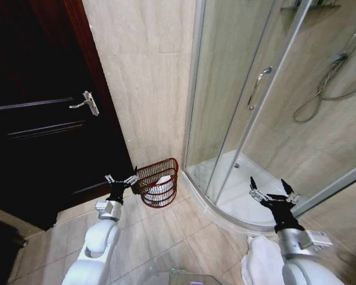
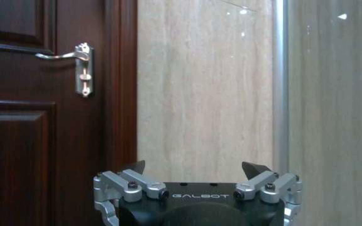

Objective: Discard the used towel into the hamper.

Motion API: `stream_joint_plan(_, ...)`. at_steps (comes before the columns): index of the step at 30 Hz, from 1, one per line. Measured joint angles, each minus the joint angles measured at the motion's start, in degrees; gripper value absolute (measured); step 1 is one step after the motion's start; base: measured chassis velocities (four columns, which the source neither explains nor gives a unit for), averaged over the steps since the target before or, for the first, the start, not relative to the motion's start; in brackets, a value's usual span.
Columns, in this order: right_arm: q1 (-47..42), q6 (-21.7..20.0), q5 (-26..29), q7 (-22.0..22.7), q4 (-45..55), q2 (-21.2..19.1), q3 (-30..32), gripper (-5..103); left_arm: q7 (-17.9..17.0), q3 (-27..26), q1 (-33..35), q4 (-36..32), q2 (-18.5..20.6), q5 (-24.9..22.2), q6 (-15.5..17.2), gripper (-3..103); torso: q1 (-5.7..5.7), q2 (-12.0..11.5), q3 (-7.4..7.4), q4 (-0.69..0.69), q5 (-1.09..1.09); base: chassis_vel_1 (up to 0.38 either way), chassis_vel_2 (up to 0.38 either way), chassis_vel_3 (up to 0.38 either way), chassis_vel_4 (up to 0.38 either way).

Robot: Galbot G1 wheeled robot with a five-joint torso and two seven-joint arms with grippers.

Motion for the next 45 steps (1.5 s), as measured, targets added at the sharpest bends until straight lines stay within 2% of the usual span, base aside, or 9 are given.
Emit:
stream_joint_plan(6,0.6,-1.3,0.1,0.6,0.4,0.7,0.2,100,0.2,0.9,-1.0,0.0,0.5,-0.3,0.6,100,0.00,0.0,0.00,0.00,0.00,-0.051,-0.121,0.057,0.113)
stream_joint_plan(15,-0.9,0.2,0.9,0.6,0.6,1.1,0.2,100,0.2,1.7,-1.4,-0.7,0.2,0.6,1.7,100,0.00,0.0,0.00,0.00,0.00,-0.045,-0.096,0.043,0.099)
stream_joint_plan(22,-1.2,3.8,1.4,0.3,-1.0,1.2,1.1,100,0.3,3.2,-0.1,-1.4,-0.8,0.1,1.4,100,0.00,0.0,0.00,0.00,0.01,-0.033,-0.086,0.027,0.084)
stream_joint_plan(25,-1.2,4.0,1.6,0.4,-1.0,1.1,1.2,100,0.3,3.2,0.1,-1.6,-0.5,0.5,1.4,100,-0.01,0.0,0.00,0.01,0.00,0.000,0.000,0.000,0.000)
stream_joint_plan(28,-1.4,4.0,1.7,0.4,-0.6,1.2,1.1,100,1.0,2.3,-0.2,-1.6,-0.2,2.6,-0.1,100,0.00,0.0,0.00,0.00,0.00,0.000,0.000,0.000,0.000)
stream_joint_plan(31,-1.8,4.0,1.5,0.3,-0.4,1.5,0.9,100,1.3,2.1,-0.1,-2.1,-0.5,2.4,-0.7,100,0.00,0.0,0.00,0.00,0.00,0.000,0.000,0.000,0.000)
stream_joint_plan(38,-2.2,2.9,-0.3,-0.6,0.8,3.5,-0.2,100,1.7,1.3,-0.3,-3.4,0.7,1.1,1.5,100,0.00,0.0,0.00,0.01,0.00,0.000,0.000,0.000,0.000)
stream_joint_plan(45,-2.4,3.2,-0.4,-0.7,0.8,3.4,-0.2,100,0.9,2.8,-1.2,-5.2,0.8,1.2,3.4,100,0.00,0.0,0.00,0.00,0.00,0.000,0.000,0.000,0.000)
